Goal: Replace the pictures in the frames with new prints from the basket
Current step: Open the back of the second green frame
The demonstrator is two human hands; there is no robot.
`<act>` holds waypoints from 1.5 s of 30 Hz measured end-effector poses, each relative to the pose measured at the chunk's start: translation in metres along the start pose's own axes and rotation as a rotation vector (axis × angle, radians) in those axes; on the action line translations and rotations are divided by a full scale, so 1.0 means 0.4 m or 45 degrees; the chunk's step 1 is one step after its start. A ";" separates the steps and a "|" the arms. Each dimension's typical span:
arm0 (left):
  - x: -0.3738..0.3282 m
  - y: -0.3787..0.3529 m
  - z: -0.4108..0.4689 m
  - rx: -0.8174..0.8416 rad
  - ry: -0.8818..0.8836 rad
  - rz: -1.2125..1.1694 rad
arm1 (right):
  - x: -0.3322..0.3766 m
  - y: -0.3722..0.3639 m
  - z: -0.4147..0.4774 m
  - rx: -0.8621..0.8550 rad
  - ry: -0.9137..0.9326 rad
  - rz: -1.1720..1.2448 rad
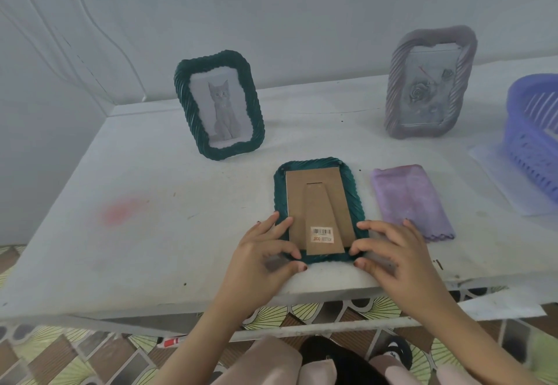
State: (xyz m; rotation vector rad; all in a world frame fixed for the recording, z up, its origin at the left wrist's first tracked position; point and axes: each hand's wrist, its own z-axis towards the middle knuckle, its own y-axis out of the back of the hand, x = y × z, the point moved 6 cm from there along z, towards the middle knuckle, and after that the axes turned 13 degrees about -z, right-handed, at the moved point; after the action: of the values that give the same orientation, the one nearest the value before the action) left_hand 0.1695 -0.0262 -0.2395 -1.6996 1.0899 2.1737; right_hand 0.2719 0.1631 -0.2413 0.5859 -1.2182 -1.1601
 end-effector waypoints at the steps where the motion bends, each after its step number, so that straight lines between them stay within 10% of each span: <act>1: 0.000 0.000 -0.001 0.002 -0.003 -0.016 | 0.001 0.001 0.000 0.005 0.001 -0.004; 11: -0.023 0.015 0.017 -0.243 0.058 0.031 | 0.014 0.016 0.031 -0.009 -0.097 -0.050; 45: -0.008 -0.040 0.037 -0.046 0.146 0.021 | 0.050 -0.017 0.080 -0.001 -0.289 0.068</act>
State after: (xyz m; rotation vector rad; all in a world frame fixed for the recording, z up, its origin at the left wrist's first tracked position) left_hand 0.1677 -0.0044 -0.2425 -1.8579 1.1022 2.1412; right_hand 0.2382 0.1494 -0.2291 0.4262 -1.4176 -1.2058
